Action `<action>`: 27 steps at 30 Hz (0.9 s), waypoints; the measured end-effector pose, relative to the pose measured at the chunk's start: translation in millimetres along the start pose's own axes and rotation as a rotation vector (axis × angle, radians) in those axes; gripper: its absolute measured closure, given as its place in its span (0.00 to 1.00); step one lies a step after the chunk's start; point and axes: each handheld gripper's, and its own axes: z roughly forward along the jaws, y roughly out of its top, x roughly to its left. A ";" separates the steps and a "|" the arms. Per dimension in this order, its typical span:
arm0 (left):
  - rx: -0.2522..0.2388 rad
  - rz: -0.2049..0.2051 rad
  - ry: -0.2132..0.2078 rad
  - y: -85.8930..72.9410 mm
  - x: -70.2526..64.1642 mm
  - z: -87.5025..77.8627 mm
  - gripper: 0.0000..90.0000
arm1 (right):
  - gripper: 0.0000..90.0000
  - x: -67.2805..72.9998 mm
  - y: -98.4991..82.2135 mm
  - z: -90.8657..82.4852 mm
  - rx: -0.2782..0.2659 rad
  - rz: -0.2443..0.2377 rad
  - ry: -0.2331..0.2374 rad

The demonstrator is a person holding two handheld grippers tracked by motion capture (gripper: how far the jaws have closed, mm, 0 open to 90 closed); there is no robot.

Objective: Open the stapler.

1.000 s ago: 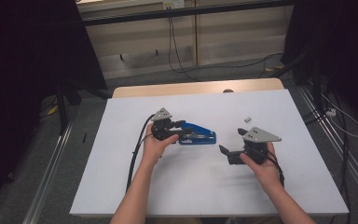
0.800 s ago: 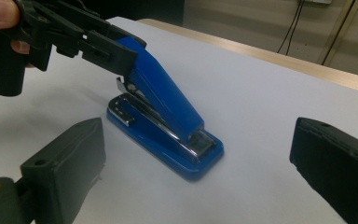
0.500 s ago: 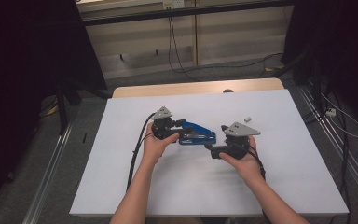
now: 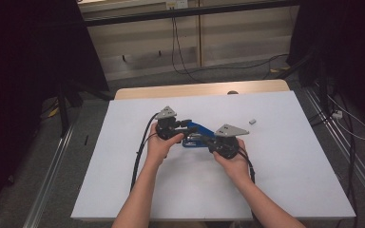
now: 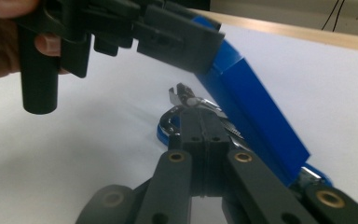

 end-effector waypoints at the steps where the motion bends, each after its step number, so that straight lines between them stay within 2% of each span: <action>1: 0.001 -0.001 -0.001 0.0 0.2 0.0 0.61 | 1.00 1.0 -0.6 3.2 0.004 0.009 0.001; 5: -0.001 -0.003 -0.002 0.0 0.5 0.1 0.61 | 1.00 3.9 -1.8 15.9 0.022 0.032 -0.009; 11: -0.007 0.001 -0.001 0.7 -0.8 0.3 0.61 | 1.00 4.8 -1.5 28.0 0.014 0.059 -0.016; 13: -0.005 -0.006 -0.004 0.4 -0.1 0.1 0.61 | 1.00 6.2 -0.8 35.4 0.015 0.082 -0.017; 15: -0.005 -0.004 -0.004 0.4 0.2 0.1 0.61 | 1.00 7.5 0.0 39.5 0.011 0.092 -0.036; 22: -0.007 -0.006 -0.005 0.6 0.3 0.0 0.62 | 1.00 10.1 2.7 49.8 -0.014 0.097 -0.071; 27: -0.008 -0.006 -0.005 0.8 0.1 0.0 0.62 | 1.00 9.8 4.0 52.8 -0.025 0.114 -0.065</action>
